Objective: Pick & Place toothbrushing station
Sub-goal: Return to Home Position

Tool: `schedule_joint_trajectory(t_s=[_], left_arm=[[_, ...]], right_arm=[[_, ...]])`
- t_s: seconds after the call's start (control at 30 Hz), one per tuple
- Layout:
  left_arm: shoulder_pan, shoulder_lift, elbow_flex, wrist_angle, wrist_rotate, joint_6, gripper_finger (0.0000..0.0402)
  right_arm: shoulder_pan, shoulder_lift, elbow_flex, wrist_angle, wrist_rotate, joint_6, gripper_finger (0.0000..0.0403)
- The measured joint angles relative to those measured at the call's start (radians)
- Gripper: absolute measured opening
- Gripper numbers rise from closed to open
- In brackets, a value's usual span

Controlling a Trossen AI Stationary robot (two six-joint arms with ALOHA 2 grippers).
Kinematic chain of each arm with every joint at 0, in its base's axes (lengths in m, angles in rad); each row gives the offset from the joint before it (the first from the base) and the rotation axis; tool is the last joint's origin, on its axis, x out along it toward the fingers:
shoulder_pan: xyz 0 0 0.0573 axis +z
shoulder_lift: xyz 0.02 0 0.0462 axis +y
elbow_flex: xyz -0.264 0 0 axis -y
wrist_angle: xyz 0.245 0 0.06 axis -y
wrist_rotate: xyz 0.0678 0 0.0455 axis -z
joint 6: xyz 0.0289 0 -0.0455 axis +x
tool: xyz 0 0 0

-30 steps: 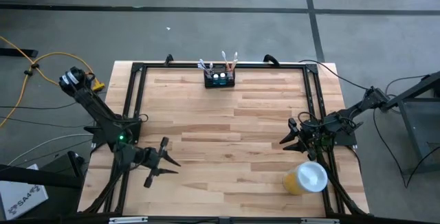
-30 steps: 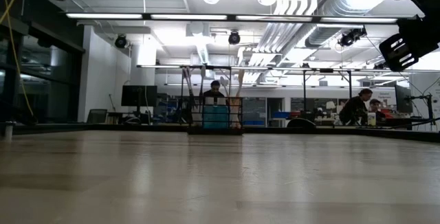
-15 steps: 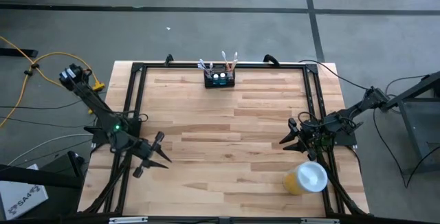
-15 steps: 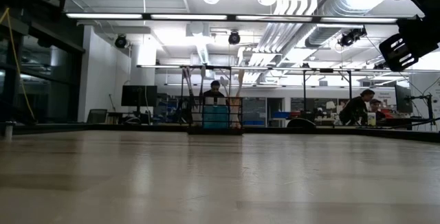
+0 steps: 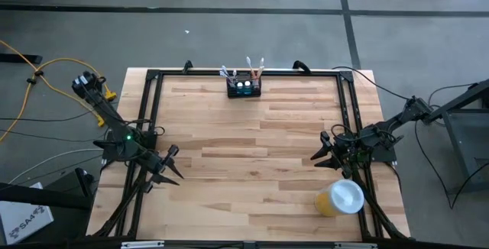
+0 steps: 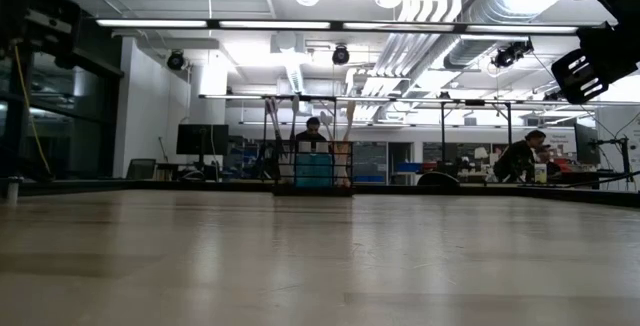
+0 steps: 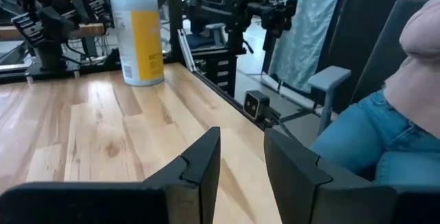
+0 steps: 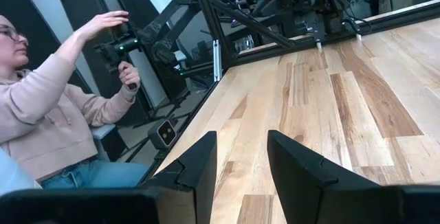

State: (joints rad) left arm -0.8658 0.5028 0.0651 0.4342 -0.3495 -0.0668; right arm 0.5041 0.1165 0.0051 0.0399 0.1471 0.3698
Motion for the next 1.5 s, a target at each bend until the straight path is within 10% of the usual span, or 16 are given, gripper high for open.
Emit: schedule_joint_trajectory(t_s=[1.5], left_arm=[[-0.056, -0.330, -0.057, -0.390, 0.051, 0.069, 0.0108]], right_arm=[[0.000, 0.000, 0.000, 0.001, 0.002, 0.000, 0.0121]])
